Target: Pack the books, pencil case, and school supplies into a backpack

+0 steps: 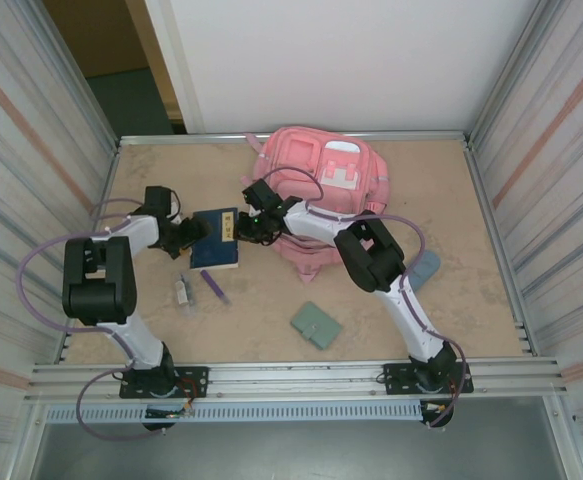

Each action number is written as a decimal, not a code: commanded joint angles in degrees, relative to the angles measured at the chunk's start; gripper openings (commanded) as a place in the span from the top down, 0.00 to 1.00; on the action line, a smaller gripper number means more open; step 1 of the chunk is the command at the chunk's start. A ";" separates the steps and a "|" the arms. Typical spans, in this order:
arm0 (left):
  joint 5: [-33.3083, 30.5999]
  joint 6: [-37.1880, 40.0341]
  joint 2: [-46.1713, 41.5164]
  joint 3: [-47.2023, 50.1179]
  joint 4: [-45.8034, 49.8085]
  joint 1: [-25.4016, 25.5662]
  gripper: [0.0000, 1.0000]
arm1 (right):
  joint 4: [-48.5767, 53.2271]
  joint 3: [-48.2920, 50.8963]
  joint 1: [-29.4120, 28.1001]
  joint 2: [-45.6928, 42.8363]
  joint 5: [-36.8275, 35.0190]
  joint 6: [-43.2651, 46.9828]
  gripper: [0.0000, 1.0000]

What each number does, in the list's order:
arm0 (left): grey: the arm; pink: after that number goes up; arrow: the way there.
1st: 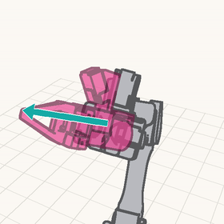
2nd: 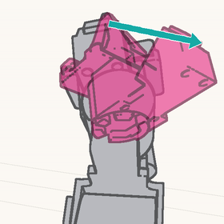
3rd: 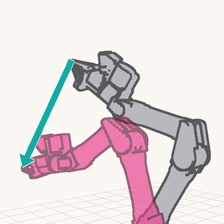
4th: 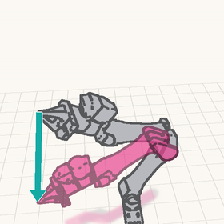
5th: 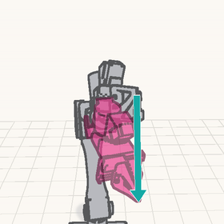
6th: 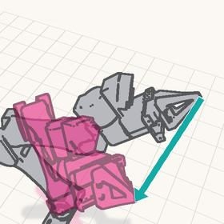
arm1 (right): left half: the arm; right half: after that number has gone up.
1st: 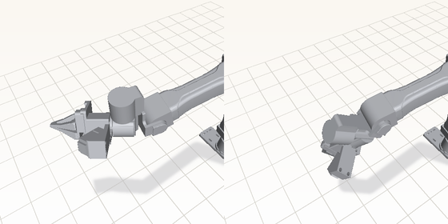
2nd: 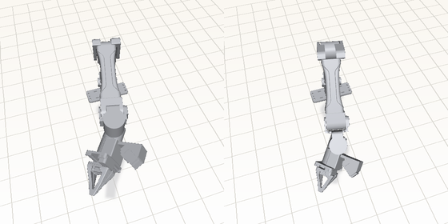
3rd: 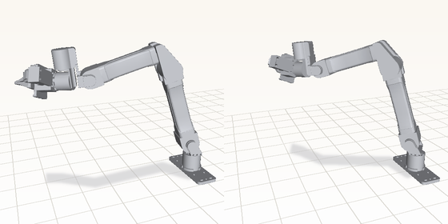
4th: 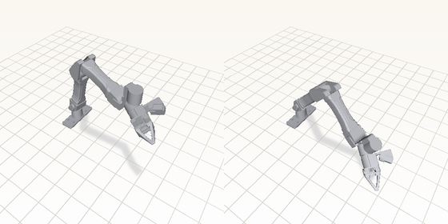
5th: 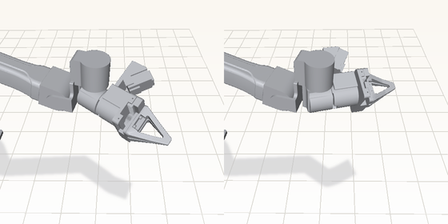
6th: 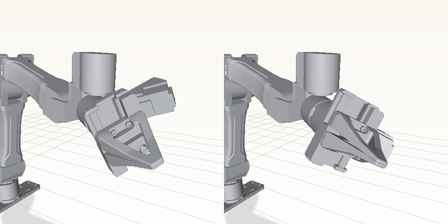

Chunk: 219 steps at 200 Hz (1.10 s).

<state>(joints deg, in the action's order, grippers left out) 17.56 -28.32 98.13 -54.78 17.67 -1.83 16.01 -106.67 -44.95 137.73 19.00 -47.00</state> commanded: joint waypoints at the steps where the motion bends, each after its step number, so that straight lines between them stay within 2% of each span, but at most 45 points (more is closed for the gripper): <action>1: 9.17 0.07 1.59 2.31 -1.89 0.02 0.27 | 1.27 -0.33 0.72 3.58 2.17 5.35 0.86; 15: 11.17 1.01 2.32 2.14 -2.22 -0.29 0.28 | 0.21 -0.36 1.11 4.16 4.65 5.34 0.87; 47: 21.27 -0.63 -0.58 4.02 -8.75 -1.16 0.31 | -2.25 -0.08 1.60 4.26 7.96 7.16 0.87; 76: 21.66 -3.05 -1.47 1.67 -4.80 -1.24 0.33 | -2.62 1.24 1.20 2.97 7.59 8.88 0.86; 98: 24.73 -5.71 -1.94 2.82 -6.49 -1.19 0.35 | -5.58 2.80 1.07 2.47 8.95 8.69 0.86; 115: 22.52 -7.61 -3.28 4.47 -6.62 -1.25 0.38 | -5.79 3.10 1.13 2.39 9.43 8.43 0.85; 126: 21.36 -7.91 -4.23 4.98 -5.99 -1.24 0.45 | -6.67 3.95 1.12 1.73 9.53 8.25 0.85; 149: 18.19 -8.92 -7.15 6.05 -4.77 -1.22 0.69 | -8.86 5.87 1.30 -0.46 9.04 8.46 0.84; 162: 13.05 -8.92 -8.49 5.63 -1.98 -1.15 0.87 | -9.24 6.61 1.42 -2.07 8.80 9.15 0.81; 176: 9.25 -8.53 -8.91 3.85 2.44 -1.10 1.00 | -11.44 8.91 1.39 -4.81 8.18 10.44 0.77; 204: 7.62 -10.06 -11.49 2.45 5.92 -0.06 1.00 | -15.37 15.17 1.15 -12.68 5.53 15.06 0.66; 219: 4.71 -10.16 -14.03 0.08 10.72 2.88 1.00 | -12.34 17.89 0.14 -18.62 -0.96 19.08 0.63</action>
<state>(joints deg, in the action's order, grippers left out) 27.86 -37.41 88.95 -51.05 19.75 -2.17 3.25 -91.64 -43.57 129.80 24.97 -35.16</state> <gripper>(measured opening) 0.126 0.349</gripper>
